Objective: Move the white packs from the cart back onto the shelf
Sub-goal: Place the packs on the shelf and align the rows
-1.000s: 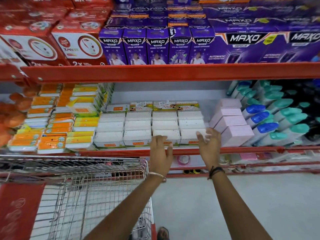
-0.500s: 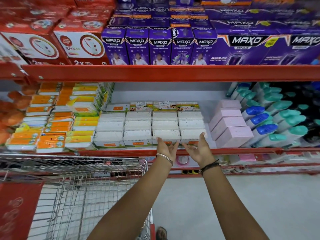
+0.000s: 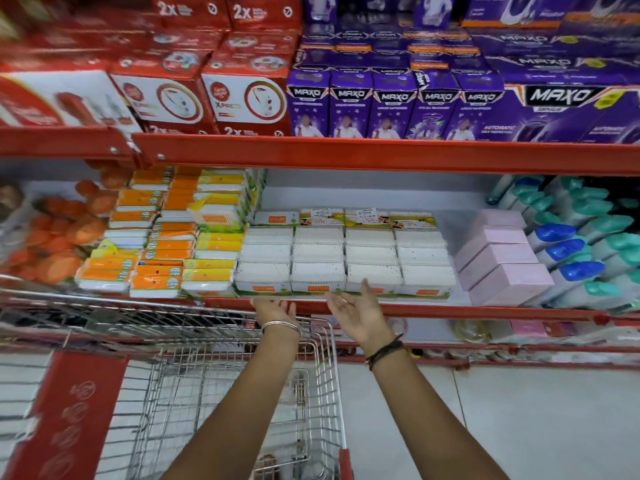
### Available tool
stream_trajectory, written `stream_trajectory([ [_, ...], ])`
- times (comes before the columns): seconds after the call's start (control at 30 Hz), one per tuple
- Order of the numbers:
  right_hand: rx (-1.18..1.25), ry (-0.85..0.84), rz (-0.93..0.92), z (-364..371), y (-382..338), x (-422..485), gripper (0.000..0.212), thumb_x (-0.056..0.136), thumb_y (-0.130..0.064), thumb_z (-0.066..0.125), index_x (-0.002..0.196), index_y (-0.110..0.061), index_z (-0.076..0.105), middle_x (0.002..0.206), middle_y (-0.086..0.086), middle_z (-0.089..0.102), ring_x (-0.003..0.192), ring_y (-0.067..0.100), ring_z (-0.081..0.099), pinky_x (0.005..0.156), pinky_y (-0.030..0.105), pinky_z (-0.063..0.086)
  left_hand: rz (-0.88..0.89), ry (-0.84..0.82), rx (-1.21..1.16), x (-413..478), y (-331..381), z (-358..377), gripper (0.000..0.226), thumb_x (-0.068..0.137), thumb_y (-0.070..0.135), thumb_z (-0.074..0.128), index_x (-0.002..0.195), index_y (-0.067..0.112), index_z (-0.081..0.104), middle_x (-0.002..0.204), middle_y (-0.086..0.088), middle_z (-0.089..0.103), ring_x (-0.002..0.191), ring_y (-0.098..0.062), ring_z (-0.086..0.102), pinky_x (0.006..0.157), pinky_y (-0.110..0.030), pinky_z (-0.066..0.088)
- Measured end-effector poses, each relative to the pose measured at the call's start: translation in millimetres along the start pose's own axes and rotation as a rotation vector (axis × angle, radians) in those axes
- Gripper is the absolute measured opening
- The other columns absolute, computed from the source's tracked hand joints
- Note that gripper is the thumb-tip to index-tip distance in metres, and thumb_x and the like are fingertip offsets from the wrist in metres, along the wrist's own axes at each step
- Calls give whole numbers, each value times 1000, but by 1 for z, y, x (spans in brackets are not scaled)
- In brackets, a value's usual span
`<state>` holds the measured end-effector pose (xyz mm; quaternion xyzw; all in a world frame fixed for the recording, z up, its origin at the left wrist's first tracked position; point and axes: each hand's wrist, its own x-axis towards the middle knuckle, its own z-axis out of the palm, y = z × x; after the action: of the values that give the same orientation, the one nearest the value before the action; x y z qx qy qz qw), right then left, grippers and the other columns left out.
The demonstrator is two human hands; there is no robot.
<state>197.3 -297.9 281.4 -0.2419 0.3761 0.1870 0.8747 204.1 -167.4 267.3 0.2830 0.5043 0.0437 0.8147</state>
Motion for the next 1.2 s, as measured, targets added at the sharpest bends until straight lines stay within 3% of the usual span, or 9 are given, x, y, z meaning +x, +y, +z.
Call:
stream_trajectory([
  [0.07,56,-12,24,16,16,5,74,96,-46,37,145,4,13,152,26,21,118,34,51,111,38,36,-29,-16,-48,4,15,-2,61,100,50,14,147,11,19,156,-13,23,143,-28,24,115,-32,26],
  [0.3,137,26,2,42,38,13,77,93,-53,35,147,-5,8,153,26,17,135,36,36,113,38,35,-97,-86,-84,13,39,-3,52,102,42,23,144,12,25,145,-17,33,111,-32,55,108,-39,40],
  [0.4,-352,118,-52,46,45,4,61,94,-51,39,134,-6,35,131,27,51,114,34,57,97,37,50,-26,-147,145,9,41,-11,31,102,28,32,111,4,51,96,-10,55,75,-22,55,88,-38,48],
  [0.47,-869,253,-361,43,49,-2,39,95,-43,46,113,-9,53,101,15,67,88,28,64,70,29,54,246,-212,395,1,42,-14,22,99,9,40,81,8,53,76,-6,52,69,-20,51,74,-37,44],
  [0.53,-1271,317,-816,35,49,0,31,95,-32,50,112,-6,55,103,12,67,88,26,63,66,25,49,737,-353,810,3,46,-19,14,97,6,44,101,5,58,97,-9,57,92,-23,55,84,-35,46],
  [0.63,-1792,230,-1176,23,43,20,42,96,-24,47,133,-6,41,139,14,49,128,29,45,107,40,40,1257,-500,1533,27,61,-19,44,99,21,39,140,5,33,148,-14,36,139,-27,29,115,-39,25],
  [0.8,-2229,191,-1071,16,39,54,65,95,-48,20,148,-13,7,157,1,0,147,19,4,121,41,5,1239,-456,2041,59,69,-10,59,101,38,21,149,12,-3,159,-7,-9,147,-22,-8,121,-41,0],
  [1.0,-2221,250,-1113,17,45,64,65,93,-48,10,148,-14,9,159,2,11,146,16,6,119,37,-4,1257,-457,2066,71,66,-12,58,101,39,17,149,12,0,160,-6,-4,147,-20,-4,122,-40,4],
  [1.2,-2175,150,-1073,18,40,55,69,90,-50,5,148,-13,8,160,3,9,147,17,5,118,36,-3,1277,-421,2130,67,63,-11,75,83,46,-13,149,11,-2,160,-7,-5,147,-20,-4,120,-39,2],
])
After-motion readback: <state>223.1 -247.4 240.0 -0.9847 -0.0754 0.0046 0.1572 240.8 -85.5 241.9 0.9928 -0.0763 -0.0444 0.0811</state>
